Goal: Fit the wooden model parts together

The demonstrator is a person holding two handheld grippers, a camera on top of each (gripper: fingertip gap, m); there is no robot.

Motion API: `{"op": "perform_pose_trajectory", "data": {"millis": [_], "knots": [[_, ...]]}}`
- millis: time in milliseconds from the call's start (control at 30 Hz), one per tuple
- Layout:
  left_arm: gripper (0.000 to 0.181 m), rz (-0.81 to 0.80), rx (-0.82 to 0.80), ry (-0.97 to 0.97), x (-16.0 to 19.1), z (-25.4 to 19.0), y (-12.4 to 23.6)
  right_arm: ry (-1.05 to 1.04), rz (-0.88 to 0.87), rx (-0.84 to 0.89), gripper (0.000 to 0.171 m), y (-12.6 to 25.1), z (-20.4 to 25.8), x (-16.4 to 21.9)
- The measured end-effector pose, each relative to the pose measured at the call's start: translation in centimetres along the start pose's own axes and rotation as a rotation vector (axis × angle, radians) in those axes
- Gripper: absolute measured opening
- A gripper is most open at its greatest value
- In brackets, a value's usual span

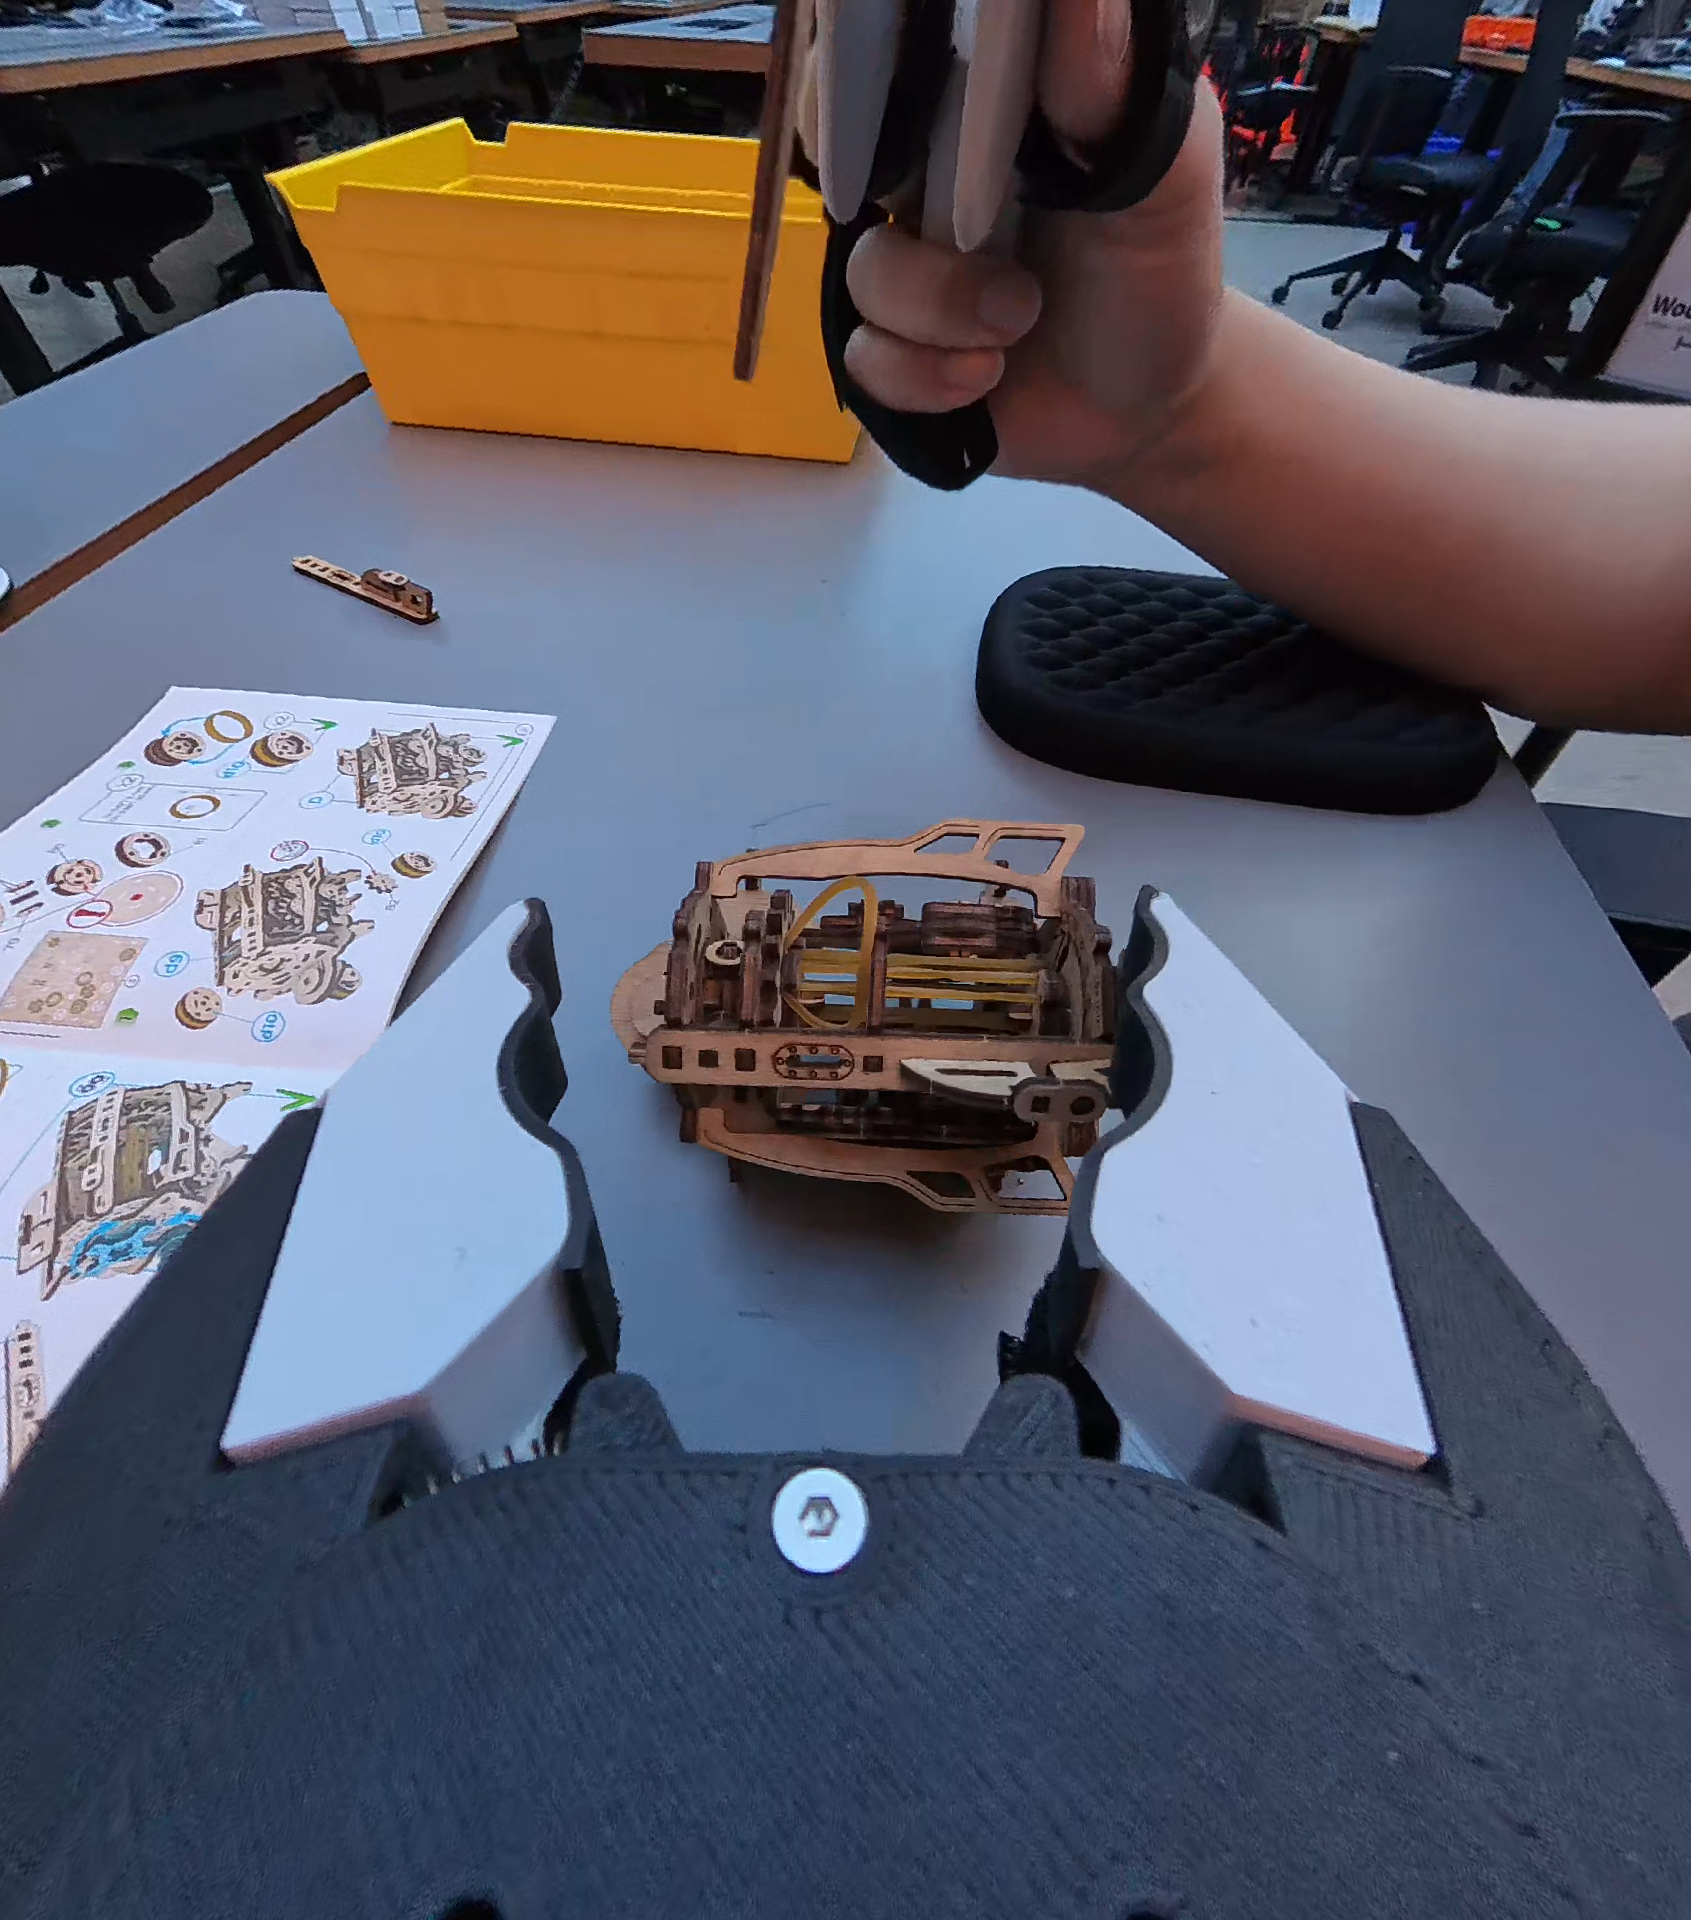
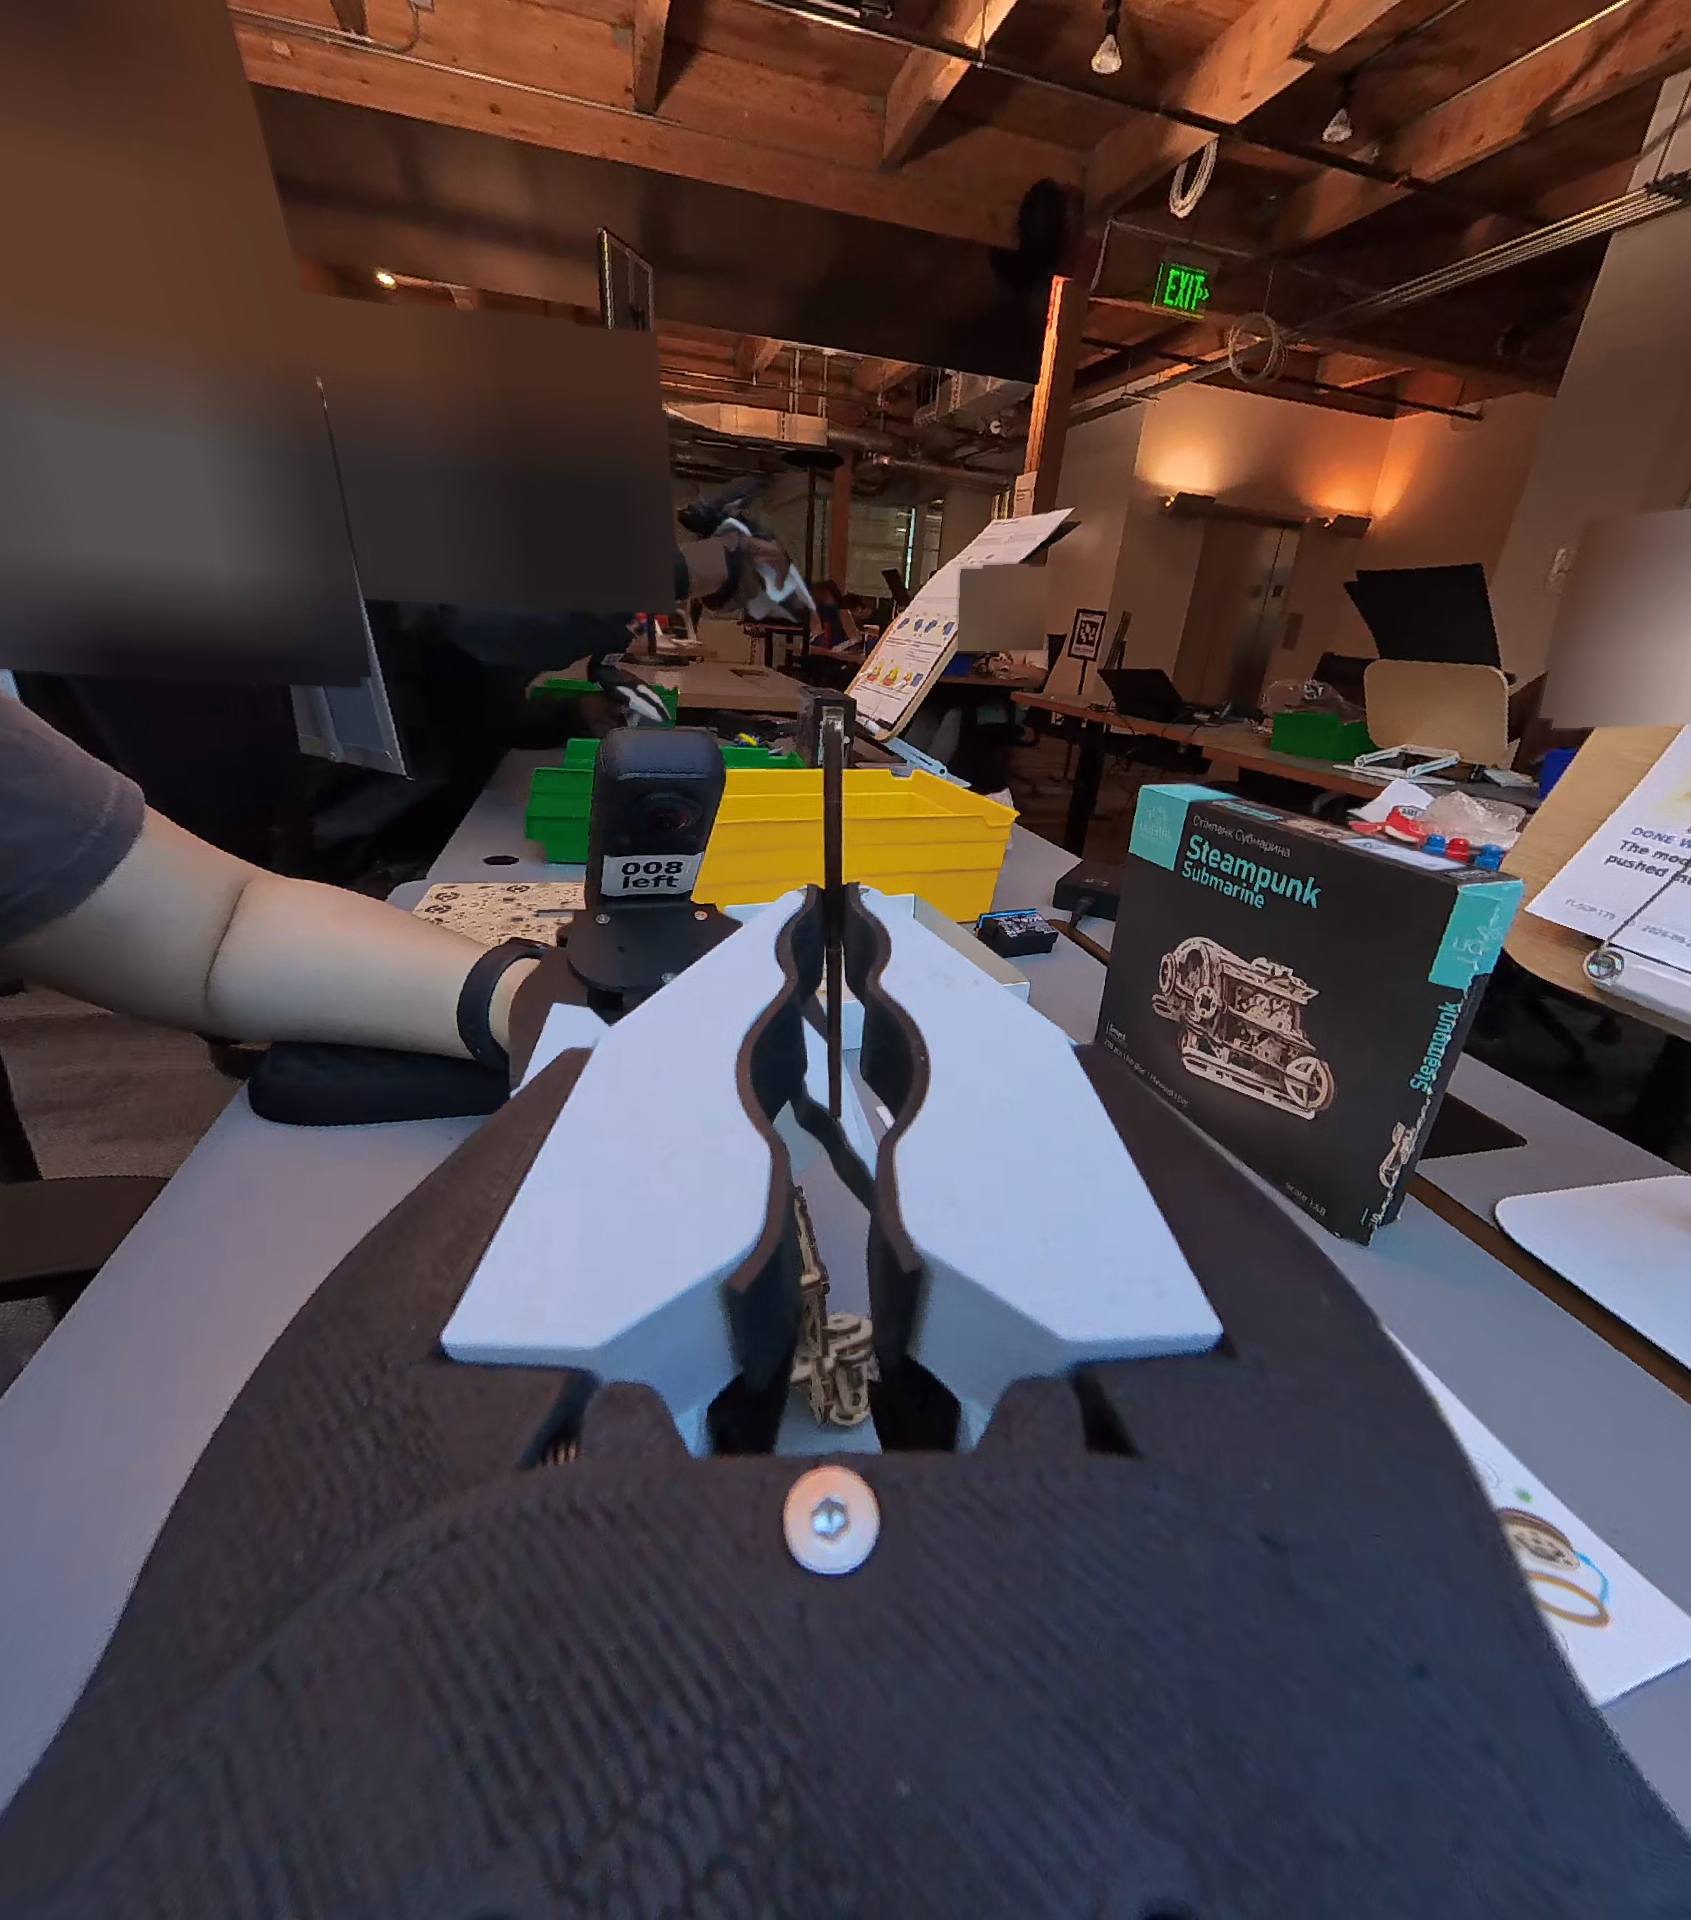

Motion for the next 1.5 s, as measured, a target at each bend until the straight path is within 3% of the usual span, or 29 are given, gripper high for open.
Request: {"op": "perform_pose_trajectory", "data": {"millis": [500, 733, 967, 1500], "knots": [[0.106, 0.040, 0.012, -0.024, 0.4, -0.3, -0.1, -0.005, 0.098, -0.140, 0.001, -2.9, -0.9, -1.1], [0.106, 0.036, 0.056, -0.012, 0.6, -0.2, 0.1, -0.009, 0.129, -0.176, 0.000, -3.4, 1.3, 1.3], [0.106, 0.038, 0.049, -0.027, 0.5, -0.3, 0.2, -0.047, 0.182, -0.116, 0.000, -4.1, 0.4, 4.3], [0.102, 0.006, 0.067, 0.005, 0.0, -0.6, 0.1, -0.108, 0.109, -0.138, 0.000, -4.2, 0.5, 5.0]]}}
Point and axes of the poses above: each gripper's, where its closed fingertips meet, y back along the fingers, x out of its underside, z = x × y across the jaws, the point moved 8 cm from there along y, back along the fingers, and after that the axes turned 8 degrees about -x, right-handed, at the moved point
